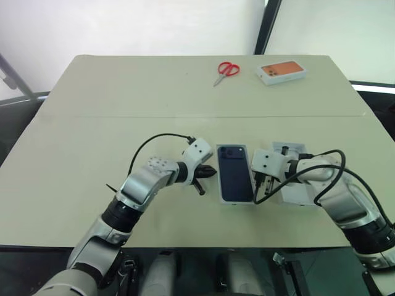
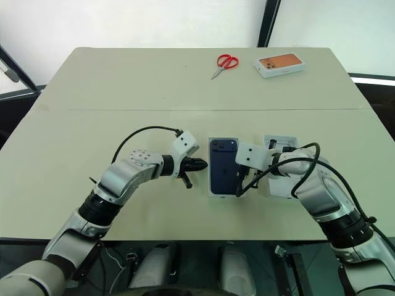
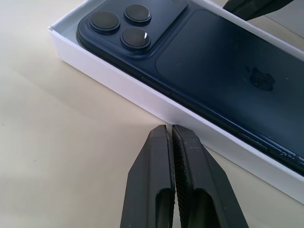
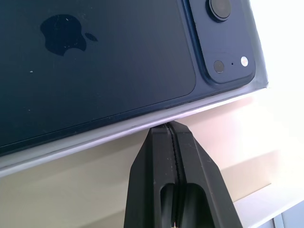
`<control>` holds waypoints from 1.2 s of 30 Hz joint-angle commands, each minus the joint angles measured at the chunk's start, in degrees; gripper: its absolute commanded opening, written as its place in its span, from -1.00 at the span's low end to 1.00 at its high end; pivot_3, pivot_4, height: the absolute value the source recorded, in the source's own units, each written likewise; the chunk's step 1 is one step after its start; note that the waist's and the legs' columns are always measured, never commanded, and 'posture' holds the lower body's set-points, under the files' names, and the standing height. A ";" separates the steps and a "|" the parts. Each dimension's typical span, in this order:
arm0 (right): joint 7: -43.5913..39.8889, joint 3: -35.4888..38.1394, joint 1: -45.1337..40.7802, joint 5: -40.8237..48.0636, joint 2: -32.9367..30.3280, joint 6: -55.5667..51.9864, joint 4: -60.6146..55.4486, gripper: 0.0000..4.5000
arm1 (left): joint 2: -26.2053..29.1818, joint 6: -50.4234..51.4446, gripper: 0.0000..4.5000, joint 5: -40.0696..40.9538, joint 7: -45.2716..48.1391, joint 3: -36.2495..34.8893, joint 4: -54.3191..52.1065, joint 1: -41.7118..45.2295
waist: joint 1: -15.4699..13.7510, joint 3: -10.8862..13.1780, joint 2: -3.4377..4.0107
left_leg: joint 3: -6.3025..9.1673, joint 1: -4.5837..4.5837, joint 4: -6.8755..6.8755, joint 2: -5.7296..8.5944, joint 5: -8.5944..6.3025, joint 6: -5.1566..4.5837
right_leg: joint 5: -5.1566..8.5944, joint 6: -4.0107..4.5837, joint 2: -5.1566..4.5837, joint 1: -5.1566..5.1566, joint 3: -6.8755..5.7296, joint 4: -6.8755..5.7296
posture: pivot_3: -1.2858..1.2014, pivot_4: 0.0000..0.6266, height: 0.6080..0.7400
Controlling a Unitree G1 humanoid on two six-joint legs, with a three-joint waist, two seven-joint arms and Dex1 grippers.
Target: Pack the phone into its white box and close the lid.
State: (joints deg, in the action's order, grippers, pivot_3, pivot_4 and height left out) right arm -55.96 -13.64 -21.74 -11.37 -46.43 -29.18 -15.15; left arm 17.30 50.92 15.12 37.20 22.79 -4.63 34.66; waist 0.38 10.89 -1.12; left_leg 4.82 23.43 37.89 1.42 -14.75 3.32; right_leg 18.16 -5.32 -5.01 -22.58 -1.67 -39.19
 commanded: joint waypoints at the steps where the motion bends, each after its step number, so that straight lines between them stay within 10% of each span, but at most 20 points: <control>1: -1.59 3.68 -2.00 3.83 -0.73 -1.78 -3.34 -0.75 | -1.02 -0.14 -0.92 1.13 1.93 0.69 -1.20 -0.61 | 0.03 0.00 0.00 | 0.00 0.00 0.00 0.00 0.00 0.00 | 0.00 0.00 0.00 0.00 0.00 0.00 | 0.03 -0.52 0.37; 9: -2.14 13.54 -4.61 13.66 -2.14 -20.41 -9.85 0.98 | 3.99 -3.88 -0.92 2.08 4.35 -5.76 -4.74 -3.51 | 0.39 0.04 0.07 | 0.00 0.00 -0.01 -0.07 -0.01 -0.02 | 0.00 0.00 0.02 -0.04 0.00 -0.01 | 0.03 -0.52 0.37; 19: 9.29 14.52 -13.02 18.80 -0.72 -61.78 -8.03 0.98 | 14.58 -30.65 -0.92 -0.04 17.63 -7.45 -8.14 -12.45 | 0.25 0.05 0.18 | -0.03 0.05 0.00 -0.04 -0.19 -0.33 | -0.01 0.03 -0.14 -0.09 0.10 0.02 | 0.03 -0.52 0.37; 32: 24.49 12.21 -15.14 43.43 -3.84 -63.32 0.45 0.98 | 16.39 -38.11 -0.92 4.49 26.99 -10.98 -5.55 -16.17 | 0.32 0.06 0.20 | -0.09 0.08 0.01 -0.02 -0.28 -0.49 | -0.01 0.02 -0.08 -0.09 0.03 0.05 | 0.03 -0.52 0.37; 36: 32.43 10.77 -16.87 54.52 -5.20 -63.32 4.69 0.38 | 16.04 -38.45 -0.92 4.15 26.20 -11.39 -5.71 -16.83 | 0.36 0.07 0.22 | -0.09 0.08 0.02 -0.05 -0.29 -0.50 | -0.01 0.02 -0.05 -0.09 0.03 0.03 | 0.03 -0.52 0.37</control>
State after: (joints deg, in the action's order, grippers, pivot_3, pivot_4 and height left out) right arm -26.92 -2.82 -36.80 38.03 -50.42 -92.12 -11.45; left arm 33.49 13.96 18.28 63.65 13.04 -8.91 18.19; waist 0.74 10.96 -0.90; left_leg 4.72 23.50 37.91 1.37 -15.04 2.82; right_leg 18.15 -5.30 -5.05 -22.68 -1.65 -39.17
